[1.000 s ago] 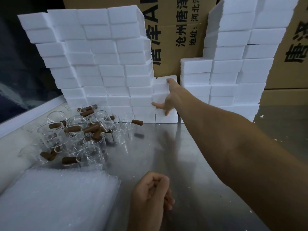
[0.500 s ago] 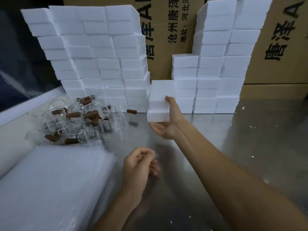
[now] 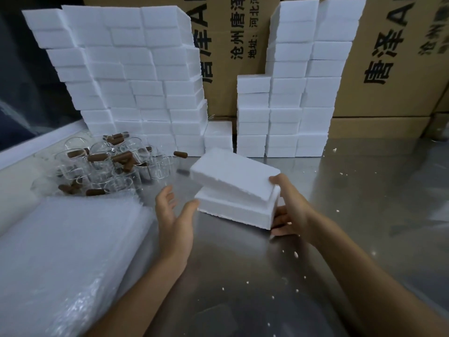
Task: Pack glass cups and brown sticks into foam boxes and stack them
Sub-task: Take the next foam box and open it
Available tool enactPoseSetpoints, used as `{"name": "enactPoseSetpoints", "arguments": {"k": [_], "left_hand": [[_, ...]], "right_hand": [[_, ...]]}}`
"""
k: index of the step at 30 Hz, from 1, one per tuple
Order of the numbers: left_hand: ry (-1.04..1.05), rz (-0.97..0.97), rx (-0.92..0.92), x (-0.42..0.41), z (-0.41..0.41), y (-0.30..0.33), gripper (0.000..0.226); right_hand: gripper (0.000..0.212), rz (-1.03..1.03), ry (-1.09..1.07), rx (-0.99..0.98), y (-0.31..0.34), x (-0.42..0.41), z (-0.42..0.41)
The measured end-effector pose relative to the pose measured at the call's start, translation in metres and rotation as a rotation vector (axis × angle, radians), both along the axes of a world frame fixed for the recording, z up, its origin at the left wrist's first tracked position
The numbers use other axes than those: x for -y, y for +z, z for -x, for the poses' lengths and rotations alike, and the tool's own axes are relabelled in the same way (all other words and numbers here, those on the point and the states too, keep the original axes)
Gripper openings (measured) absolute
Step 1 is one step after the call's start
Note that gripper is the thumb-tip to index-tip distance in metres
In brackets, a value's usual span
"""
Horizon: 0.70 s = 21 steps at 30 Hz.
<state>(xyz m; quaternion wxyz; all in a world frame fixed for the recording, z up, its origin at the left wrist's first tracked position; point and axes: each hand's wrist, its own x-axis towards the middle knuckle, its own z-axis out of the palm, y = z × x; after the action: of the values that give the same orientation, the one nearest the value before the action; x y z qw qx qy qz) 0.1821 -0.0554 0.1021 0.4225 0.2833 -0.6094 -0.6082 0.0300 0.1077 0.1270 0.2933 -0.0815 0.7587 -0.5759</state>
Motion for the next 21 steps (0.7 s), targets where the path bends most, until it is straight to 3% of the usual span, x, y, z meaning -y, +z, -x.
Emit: {"name": "enactPoseSetpoints", "arguments": {"k": [3, 7, 10, 14, 16, 21], "left_hand": [[-0.039, -0.021, -0.023, 0.002, -0.001, 0.000, 0.070], [-0.150, -0.066, -0.146, 0.004, 0.002, -0.004, 0.045], [-0.157, -0.054, -0.138, 0.005, 0.003, -0.007, 0.030], [-0.148, -0.002, -0.101, 0.005, 0.004, -0.008, 0.020], [-0.126, 0.032, -0.063, 0.004, 0.004, -0.008, 0.015], [-0.050, 0.100, 0.030, 0.004, 0.004, -0.009, 0.019]], "right_hand": [[0.083, -0.037, 0.128, 0.009, 0.005, -0.010, 0.005], [0.079, -0.101, 0.252, -0.014, 0.008, -0.017, 0.012], [0.076, -0.123, 0.268, -0.048, 0.007, -0.015, 0.013], [0.068, -0.063, 0.117, -0.285, 0.002, -0.008, 0.014], [0.053, 0.021, -0.037, -0.423, -0.004, -0.005, 0.015], [0.034, 0.113, -0.216, -0.524, -0.015, 0.003, 0.011]]}}
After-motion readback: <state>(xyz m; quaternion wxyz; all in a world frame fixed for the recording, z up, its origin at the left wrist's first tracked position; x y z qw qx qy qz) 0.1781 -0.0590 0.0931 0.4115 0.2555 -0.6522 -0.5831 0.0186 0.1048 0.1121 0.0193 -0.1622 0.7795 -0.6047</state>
